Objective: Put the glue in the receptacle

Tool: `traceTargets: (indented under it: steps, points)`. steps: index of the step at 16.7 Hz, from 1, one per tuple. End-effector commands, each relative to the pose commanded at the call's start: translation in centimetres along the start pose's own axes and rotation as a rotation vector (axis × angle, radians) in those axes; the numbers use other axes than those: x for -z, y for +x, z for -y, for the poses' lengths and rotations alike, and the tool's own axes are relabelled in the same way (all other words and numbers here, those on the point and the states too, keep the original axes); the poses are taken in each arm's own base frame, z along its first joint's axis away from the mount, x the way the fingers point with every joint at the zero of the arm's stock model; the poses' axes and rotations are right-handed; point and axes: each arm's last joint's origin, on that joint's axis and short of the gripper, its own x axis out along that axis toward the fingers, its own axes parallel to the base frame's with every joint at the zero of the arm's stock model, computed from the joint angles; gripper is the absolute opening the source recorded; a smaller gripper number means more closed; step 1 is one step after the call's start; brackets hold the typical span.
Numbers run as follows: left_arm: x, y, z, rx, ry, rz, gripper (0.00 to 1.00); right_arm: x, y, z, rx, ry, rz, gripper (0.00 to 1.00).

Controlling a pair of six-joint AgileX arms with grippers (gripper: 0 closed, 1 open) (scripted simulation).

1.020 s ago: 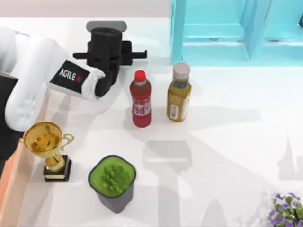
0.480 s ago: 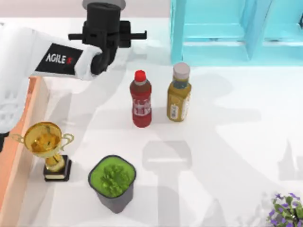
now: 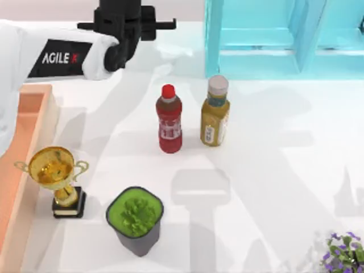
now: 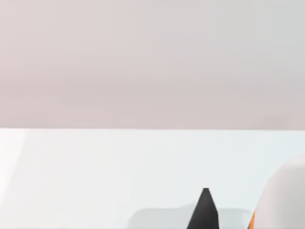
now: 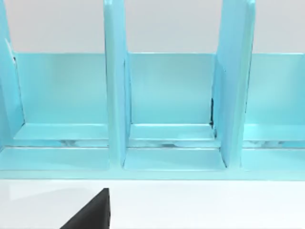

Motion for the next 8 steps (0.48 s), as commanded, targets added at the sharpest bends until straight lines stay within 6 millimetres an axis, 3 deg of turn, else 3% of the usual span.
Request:
traceTargets:
  steps: [2, 4, 8]
  points:
    - [0.0, 0.0, -0.3, -0.002, 0.01, -0.01, 0.0, 0.0, 0.0, 0.0, 0.0, 0.0, 0.0, 1.0]
    - [0.0, 0.1, -2.1, -0.006, 0.06, -0.06, 0.0, 0.0, 0.0, 0.0, 0.0, 0.0, 0.0, 1.0]
    - [-0.7, -0.7, -8.9, 0.042, 0.231, -0.23, 0.0, 0.0, 0.0, 0.0, 0.0, 0.0, 0.0, 1.0]
